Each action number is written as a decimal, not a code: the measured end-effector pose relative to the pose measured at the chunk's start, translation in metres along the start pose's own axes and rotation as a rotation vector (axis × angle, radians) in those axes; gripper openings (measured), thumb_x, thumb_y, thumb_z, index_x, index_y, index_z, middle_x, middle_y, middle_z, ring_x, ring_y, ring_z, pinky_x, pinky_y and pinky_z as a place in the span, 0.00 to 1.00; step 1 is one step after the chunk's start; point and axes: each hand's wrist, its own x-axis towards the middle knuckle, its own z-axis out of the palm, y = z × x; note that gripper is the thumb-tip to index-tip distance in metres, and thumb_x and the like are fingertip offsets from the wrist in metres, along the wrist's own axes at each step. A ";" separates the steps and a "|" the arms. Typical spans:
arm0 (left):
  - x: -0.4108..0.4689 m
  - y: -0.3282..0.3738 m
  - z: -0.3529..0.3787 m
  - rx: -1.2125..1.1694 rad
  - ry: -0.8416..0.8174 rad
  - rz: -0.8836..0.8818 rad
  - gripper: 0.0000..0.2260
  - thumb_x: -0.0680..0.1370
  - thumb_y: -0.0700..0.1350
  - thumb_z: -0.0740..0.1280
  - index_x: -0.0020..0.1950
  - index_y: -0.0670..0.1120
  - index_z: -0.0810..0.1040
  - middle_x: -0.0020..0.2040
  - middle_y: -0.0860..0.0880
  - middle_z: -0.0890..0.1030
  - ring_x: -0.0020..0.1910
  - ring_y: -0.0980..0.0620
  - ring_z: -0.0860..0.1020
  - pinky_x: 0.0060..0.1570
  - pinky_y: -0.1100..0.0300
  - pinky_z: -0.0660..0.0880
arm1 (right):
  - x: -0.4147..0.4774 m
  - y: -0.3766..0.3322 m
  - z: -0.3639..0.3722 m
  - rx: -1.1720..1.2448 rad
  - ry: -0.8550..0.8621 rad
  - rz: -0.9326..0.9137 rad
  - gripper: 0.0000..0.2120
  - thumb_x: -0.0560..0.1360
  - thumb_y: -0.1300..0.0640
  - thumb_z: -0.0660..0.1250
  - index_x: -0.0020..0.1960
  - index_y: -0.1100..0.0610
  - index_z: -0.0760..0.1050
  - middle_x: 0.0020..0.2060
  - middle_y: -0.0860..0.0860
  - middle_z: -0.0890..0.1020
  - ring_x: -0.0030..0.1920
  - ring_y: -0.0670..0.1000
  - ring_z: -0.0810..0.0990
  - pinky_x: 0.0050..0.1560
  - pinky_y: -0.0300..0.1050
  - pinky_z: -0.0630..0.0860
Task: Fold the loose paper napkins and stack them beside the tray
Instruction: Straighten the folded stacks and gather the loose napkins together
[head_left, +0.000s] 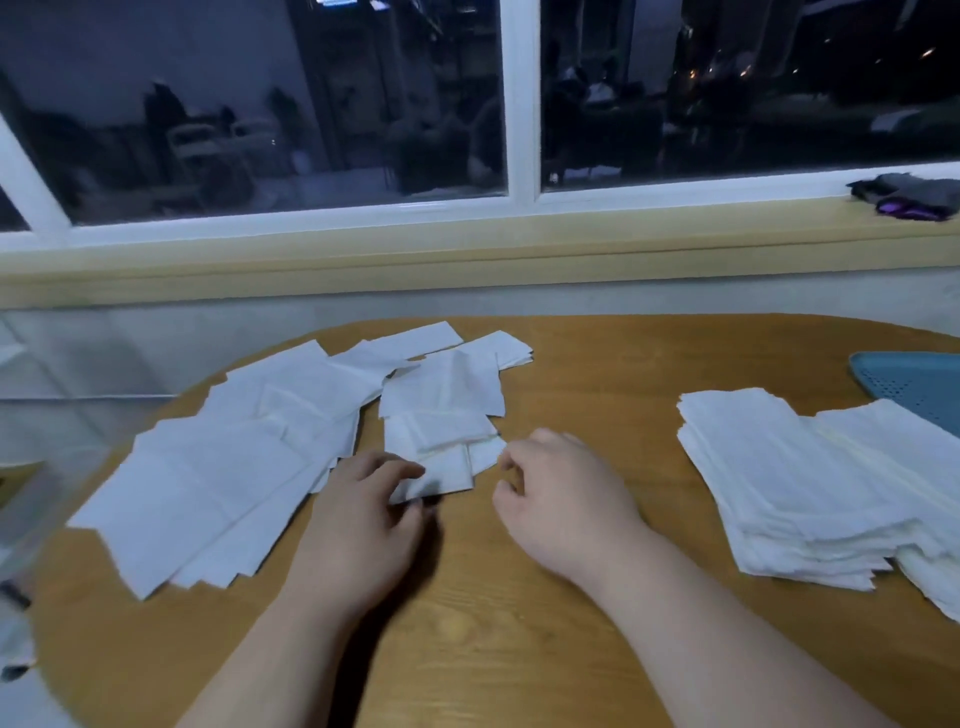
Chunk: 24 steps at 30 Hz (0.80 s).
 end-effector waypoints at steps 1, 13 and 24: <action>-0.001 -0.004 0.001 -0.007 0.004 -0.032 0.12 0.76 0.46 0.69 0.59 0.53 0.81 0.56 0.61 0.74 0.62 0.57 0.71 0.59 0.64 0.65 | 0.009 -0.002 0.007 0.000 -0.018 0.000 0.13 0.78 0.49 0.59 0.59 0.48 0.77 0.53 0.44 0.75 0.60 0.50 0.71 0.53 0.45 0.72; 0.003 -0.005 0.009 -0.025 0.034 -0.012 0.13 0.76 0.47 0.66 0.60 0.53 0.79 0.58 0.57 0.75 0.61 0.57 0.70 0.61 0.64 0.66 | 0.104 0.025 0.048 0.088 -0.003 0.186 0.18 0.76 0.56 0.63 0.66 0.48 0.76 0.62 0.48 0.74 0.65 0.54 0.69 0.65 0.47 0.69; 0.005 -0.010 0.014 -0.024 -0.002 0.029 0.12 0.76 0.46 0.65 0.58 0.54 0.78 0.57 0.58 0.74 0.59 0.59 0.69 0.61 0.62 0.67 | 0.122 0.040 0.058 0.041 0.075 0.154 0.08 0.81 0.51 0.63 0.49 0.49 0.80 0.54 0.48 0.73 0.57 0.53 0.73 0.52 0.47 0.72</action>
